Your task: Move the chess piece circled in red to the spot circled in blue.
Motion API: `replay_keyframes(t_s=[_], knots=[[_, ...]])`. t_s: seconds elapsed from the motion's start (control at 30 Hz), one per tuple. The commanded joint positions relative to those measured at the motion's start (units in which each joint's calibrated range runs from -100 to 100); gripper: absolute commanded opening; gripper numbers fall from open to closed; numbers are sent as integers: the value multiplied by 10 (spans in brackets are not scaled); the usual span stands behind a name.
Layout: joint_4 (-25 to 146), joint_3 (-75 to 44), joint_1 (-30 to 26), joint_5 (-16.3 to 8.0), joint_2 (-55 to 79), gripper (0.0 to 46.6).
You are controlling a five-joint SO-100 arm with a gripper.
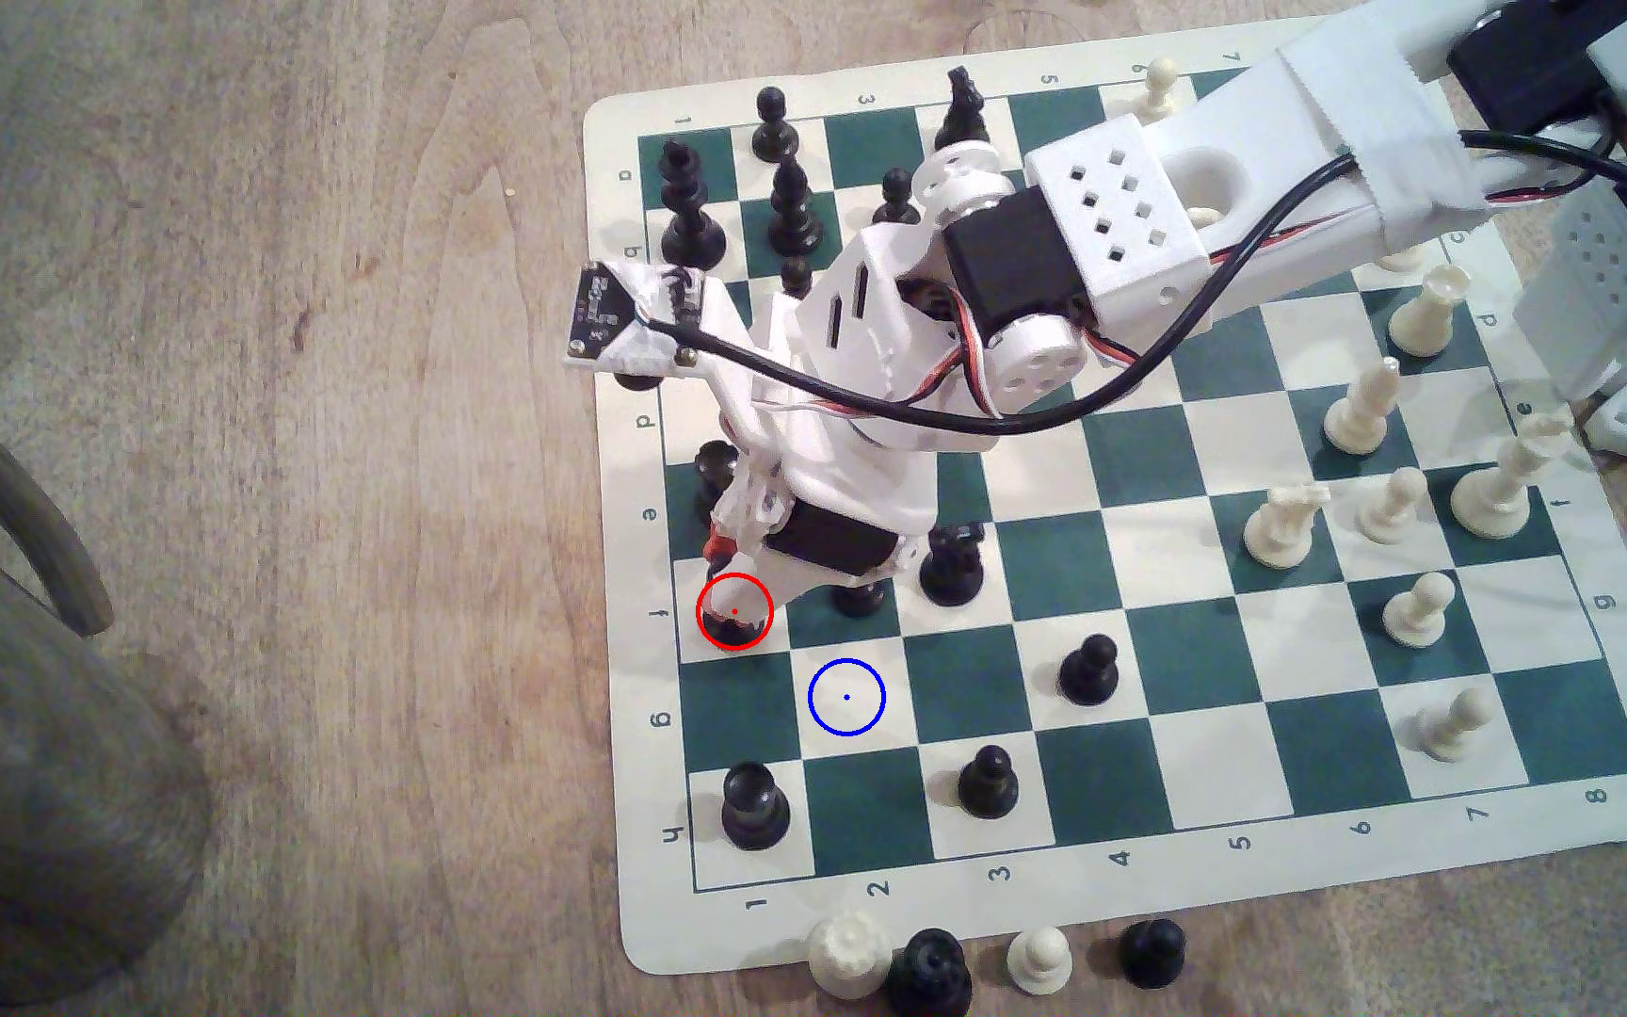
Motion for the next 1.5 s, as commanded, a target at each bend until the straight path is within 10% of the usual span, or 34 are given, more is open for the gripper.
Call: replay_keyframes(t_s=[0.0, 0.8, 1.47], knots=[[-9, -6, 3, -1, -29, 2], [71, 87, -52, -5, -285, 2], [15, 168, -69, -2, -180, 2]])
